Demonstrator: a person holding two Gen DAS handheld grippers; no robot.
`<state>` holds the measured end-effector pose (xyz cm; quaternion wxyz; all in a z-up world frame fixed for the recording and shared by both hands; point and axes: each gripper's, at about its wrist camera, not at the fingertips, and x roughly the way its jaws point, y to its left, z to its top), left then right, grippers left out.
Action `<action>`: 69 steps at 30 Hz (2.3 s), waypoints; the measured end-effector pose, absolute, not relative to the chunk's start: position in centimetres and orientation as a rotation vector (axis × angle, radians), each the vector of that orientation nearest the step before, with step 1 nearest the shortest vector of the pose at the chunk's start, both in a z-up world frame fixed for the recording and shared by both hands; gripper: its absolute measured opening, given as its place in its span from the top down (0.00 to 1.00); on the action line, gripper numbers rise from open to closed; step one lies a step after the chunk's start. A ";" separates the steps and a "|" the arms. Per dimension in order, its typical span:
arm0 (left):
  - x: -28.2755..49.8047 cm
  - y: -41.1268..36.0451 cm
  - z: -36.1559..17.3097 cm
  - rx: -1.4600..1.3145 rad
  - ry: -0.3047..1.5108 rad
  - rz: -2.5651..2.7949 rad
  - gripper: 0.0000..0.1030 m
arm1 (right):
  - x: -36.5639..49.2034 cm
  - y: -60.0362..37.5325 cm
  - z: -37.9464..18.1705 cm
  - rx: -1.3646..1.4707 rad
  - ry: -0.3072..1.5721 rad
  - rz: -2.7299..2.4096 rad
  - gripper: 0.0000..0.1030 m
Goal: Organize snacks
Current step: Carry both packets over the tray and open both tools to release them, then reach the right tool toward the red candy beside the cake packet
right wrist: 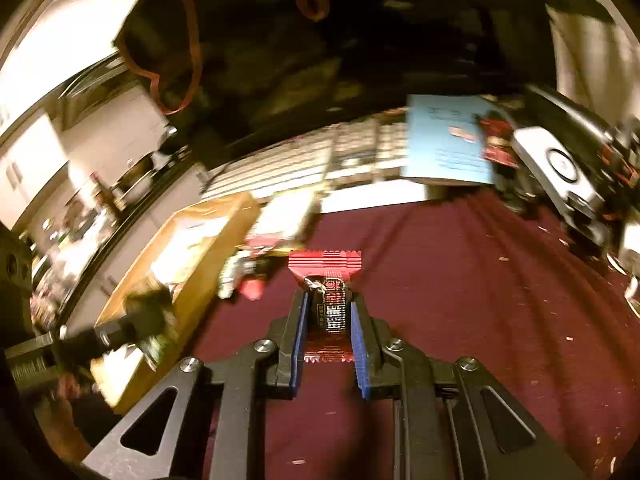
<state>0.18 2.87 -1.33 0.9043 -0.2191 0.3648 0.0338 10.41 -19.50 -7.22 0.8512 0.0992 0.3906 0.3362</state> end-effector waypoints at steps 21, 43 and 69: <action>7.7 22.4 -5.4 -0.587 0.921 0.407 0.75 | 18.3 7.8 -4.9 -0.153 1.054 0.934 0.80; 5.7 20.1 -2.9 -0.596 0.811 0.354 0.37 | 22.2 4.8 -3.9 -0.012 1.068 0.890 0.48; 0.7 8.6 -1.0 -0.466 0.733 0.241 0.32 | 19.8 -5.1 -10.7 0.169 1.215 0.787 0.77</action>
